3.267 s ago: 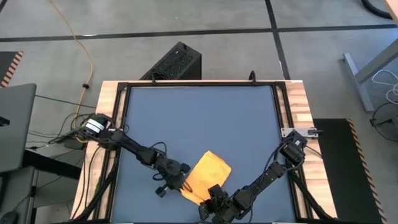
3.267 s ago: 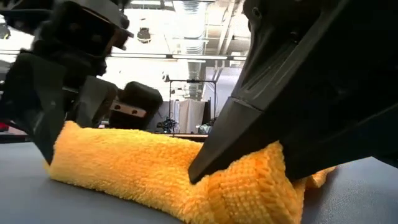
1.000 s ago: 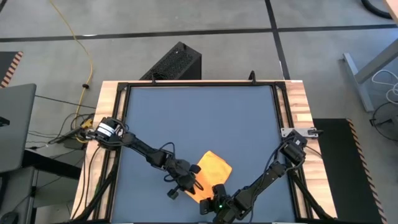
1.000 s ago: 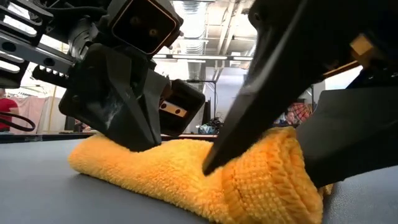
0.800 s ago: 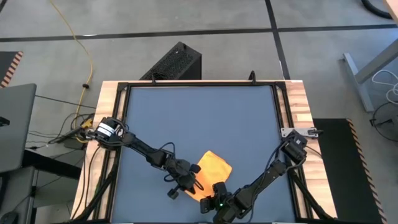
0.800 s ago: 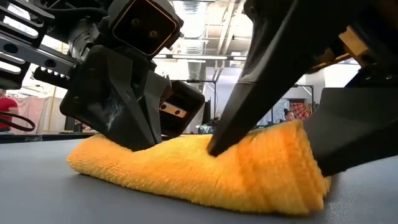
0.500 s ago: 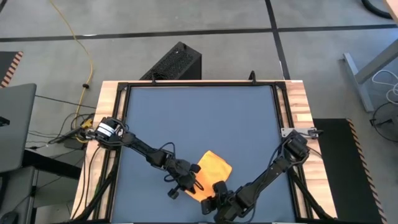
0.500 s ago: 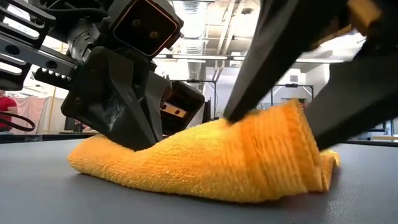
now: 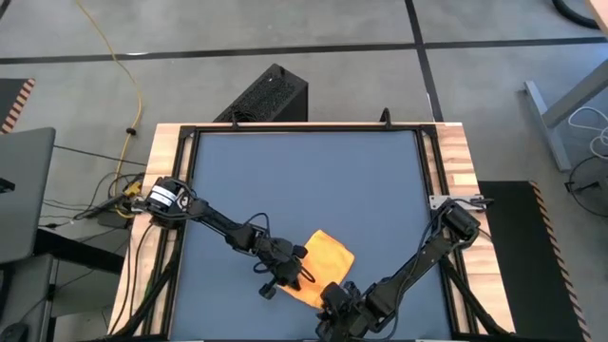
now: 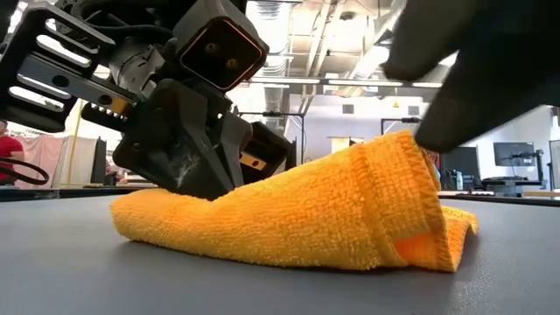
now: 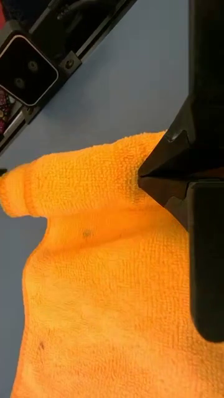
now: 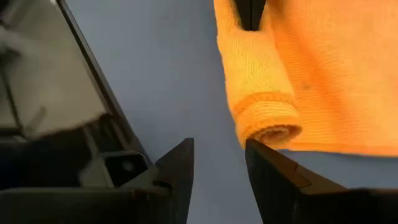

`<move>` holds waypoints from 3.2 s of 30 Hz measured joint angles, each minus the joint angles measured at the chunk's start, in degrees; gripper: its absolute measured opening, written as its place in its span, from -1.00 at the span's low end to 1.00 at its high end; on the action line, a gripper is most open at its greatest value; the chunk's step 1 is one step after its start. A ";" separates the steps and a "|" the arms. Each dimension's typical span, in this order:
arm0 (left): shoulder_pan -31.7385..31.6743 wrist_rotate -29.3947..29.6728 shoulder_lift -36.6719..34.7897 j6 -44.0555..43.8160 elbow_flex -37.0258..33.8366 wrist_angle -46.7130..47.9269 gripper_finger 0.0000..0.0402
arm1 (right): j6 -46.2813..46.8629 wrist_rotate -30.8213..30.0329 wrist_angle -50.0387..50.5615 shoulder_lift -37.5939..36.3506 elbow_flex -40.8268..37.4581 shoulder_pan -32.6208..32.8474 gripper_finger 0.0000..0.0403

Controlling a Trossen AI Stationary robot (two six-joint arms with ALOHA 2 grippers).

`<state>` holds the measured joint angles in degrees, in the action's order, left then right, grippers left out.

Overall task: Roll towel into tight, uniform cylinder
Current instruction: Roll the orange microfiber cloth

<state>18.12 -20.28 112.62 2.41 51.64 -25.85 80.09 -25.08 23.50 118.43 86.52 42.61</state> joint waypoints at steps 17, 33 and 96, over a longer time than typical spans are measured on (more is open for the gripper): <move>-0.01 -4.77 0.04 1.58 0.71 0.03 -1.00 | -20.63 4.33 9.10 -0.50 6.47 -3.06 -0.25; -0.27 -6.11 0.07 2.53 2.24 2.98 -1.00 | -29.67 4.02 2.87 -0.02 4.00 -2.99 -0.26; -1.47 -4.54 0.04 0.53 2.27 3.49 -1.00 | -44.21 3.34 7.17 -1.97 6.15 -3.39 -0.41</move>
<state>16.64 -24.82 112.66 2.95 53.91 -22.36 35.89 -21.74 30.67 116.46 92.67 39.22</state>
